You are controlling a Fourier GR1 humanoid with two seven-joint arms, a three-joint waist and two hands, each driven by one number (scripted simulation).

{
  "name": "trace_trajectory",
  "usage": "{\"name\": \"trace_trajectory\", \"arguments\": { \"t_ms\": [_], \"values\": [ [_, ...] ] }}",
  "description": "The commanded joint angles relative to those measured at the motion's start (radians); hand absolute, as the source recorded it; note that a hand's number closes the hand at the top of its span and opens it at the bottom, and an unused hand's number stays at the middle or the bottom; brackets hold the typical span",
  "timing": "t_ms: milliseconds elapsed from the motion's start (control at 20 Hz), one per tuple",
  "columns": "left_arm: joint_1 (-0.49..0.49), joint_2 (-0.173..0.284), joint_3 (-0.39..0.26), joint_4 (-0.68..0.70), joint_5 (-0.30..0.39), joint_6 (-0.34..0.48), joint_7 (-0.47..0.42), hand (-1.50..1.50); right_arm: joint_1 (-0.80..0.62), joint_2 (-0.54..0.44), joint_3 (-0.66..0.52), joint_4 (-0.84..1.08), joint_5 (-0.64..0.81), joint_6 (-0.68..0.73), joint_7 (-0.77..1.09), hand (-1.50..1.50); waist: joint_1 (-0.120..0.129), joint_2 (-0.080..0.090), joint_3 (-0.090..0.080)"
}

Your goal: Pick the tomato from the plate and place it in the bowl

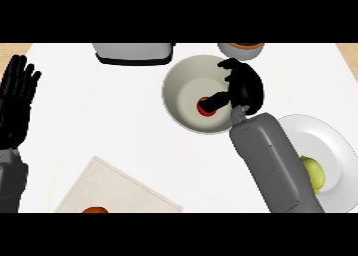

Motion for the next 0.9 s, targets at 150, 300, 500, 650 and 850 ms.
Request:
{"name": "trace_trajectory", "arguments": {
  "t_ms": [150,300,500,650,850],
  "values": [
    [-0.034,-0.005,0.001,0.001,-0.008,0.023,0.025,0.00,0.021,0.002,-0.044,0.107,-0.106,-0.338,-0.263,-1.50,-0.002,0.001,0.001],
    [-0.026,0.005,0.017,0.001,0.005,0.016,0.030,0.00,0.029,-0.005,-0.094,0.058,-0.045,-0.439,-0.285,-1.50,-0.016,-0.004,0.000],
    [0.023,0.017,0.018,-0.011,-0.002,-0.012,0.002,0.00,0.070,-0.030,-0.136,-0.029,-0.035,-0.489,-0.250,-1.50,-0.024,-0.008,-0.001],
    [0.036,0.033,0.059,-0.031,0.040,-0.025,0.018,0.00,0.147,-0.094,-0.185,-0.138,-0.076,-0.460,-0.237,-1.50,-0.029,-0.010,-0.001],
    [0.053,-0.023,0.013,-0.018,-0.013,0.012,-0.030,0.00,0.310,-0.133,-0.238,-0.319,-0.210,-0.431,-0.296,-1.50,-0.038,-0.010,0.000]
  ]
}}
